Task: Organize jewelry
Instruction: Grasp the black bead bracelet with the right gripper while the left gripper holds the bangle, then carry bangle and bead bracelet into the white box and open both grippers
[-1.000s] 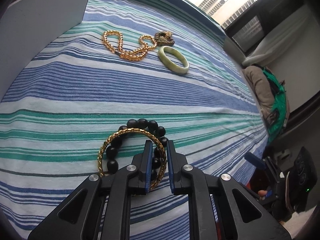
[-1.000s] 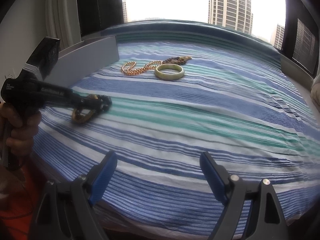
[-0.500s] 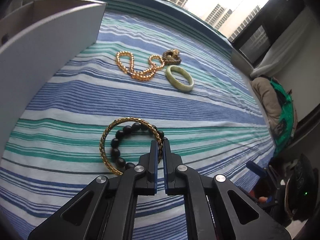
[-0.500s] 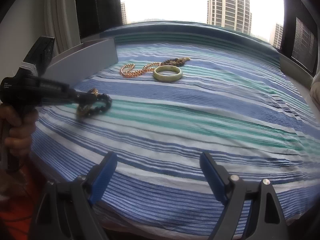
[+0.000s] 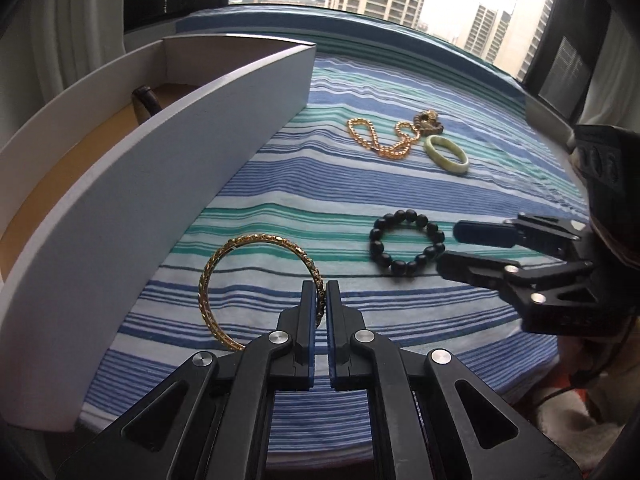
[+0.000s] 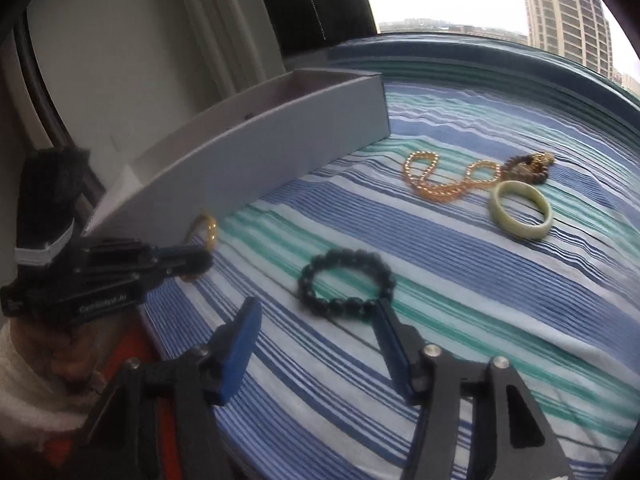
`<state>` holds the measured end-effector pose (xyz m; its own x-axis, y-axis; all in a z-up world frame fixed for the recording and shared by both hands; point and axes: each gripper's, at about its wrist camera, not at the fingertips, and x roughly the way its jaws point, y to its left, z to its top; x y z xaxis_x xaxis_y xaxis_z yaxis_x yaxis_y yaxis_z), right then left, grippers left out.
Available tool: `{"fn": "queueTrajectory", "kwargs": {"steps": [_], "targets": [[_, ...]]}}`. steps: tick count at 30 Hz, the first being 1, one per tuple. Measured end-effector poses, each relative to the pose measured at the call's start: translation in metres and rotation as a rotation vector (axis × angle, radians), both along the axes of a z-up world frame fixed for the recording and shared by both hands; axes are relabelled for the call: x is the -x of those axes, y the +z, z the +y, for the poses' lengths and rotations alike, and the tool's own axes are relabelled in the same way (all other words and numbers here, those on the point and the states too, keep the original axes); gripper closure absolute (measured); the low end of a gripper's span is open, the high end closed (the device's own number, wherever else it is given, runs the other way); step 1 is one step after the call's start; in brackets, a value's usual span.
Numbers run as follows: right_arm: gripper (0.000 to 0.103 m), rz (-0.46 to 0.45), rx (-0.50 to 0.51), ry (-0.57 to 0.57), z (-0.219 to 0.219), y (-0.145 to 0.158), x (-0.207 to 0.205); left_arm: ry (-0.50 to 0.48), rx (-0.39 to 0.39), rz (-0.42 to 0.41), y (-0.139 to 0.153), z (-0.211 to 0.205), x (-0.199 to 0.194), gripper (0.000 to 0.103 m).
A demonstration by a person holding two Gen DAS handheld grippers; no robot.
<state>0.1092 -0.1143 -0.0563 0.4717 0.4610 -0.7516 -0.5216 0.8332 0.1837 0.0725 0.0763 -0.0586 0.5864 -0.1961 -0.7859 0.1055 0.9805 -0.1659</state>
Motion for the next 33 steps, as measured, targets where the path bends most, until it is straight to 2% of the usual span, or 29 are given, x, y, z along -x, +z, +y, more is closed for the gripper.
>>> {"fn": "queueTrajectory", "kwargs": {"steps": [1,3,6,8,9,10,11,13,16,20,25,28,33], "targets": [[0.057,0.028,0.021,0.032,0.012,-0.007,-0.010,0.005,0.008,0.002,0.000,0.002,0.002,0.101],[0.063,0.075,0.066,0.087,0.032,-0.020,-0.023,0.008,0.010,-0.001,0.000,0.005,0.007,0.101],[0.063,0.069,0.184,0.085,0.051,-0.035,-0.035,0.005,-0.005,-0.012,0.001,0.006,0.011,0.101],[0.064,0.051,0.205,0.078,0.056,-0.036,-0.037,0.004,-0.010,-0.012,0.001,0.007,0.013,0.101],[0.067,0.045,0.226,0.074,0.059,-0.036,-0.038,0.004,-0.012,-0.010,0.001,0.007,0.013,0.101],[0.084,0.034,0.256,0.067,0.062,-0.037,-0.038,0.005,-0.014,-0.009,0.002,0.008,0.014,0.101],[0.091,0.039,0.265,0.062,0.062,-0.037,-0.038,0.005,-0.014,-0.010,0.004,0.009,0.015,0.101],[0.091,0.079,0.221,0.041,0.054,-0.034,-0.041,0.008,-0.008,-0.024,0.013,0.013,0.018,0.101],[0.091,0.111,0.085,0.008,0.033,-0.014,-0.045,0.017,0.033,-0.043,0.035,0.026,0.027,0.101],[0.091,0.123,-0.085,-0.012,0.018,0.029,-0.050,0.058,0.080,-0.082,0.074,0.060,0.040,0.101],[0.090,0.082,-0.254,0.036,0.030,0.096,-0.059,0.198,0.071,-0.133,0.112,0.128,0.047,0.101],[0.090,0.065,-0.329,0.085,0.057,0.126,-0.076,0.285,0.017,-0.121,0.115,0.164,0.039,0.101],[0.090,0.040,-0.345,0.146,0.116,0.146,-0.111,0.329,0.023,-0.022,0.089,0.202,0.011,0.101]]}}
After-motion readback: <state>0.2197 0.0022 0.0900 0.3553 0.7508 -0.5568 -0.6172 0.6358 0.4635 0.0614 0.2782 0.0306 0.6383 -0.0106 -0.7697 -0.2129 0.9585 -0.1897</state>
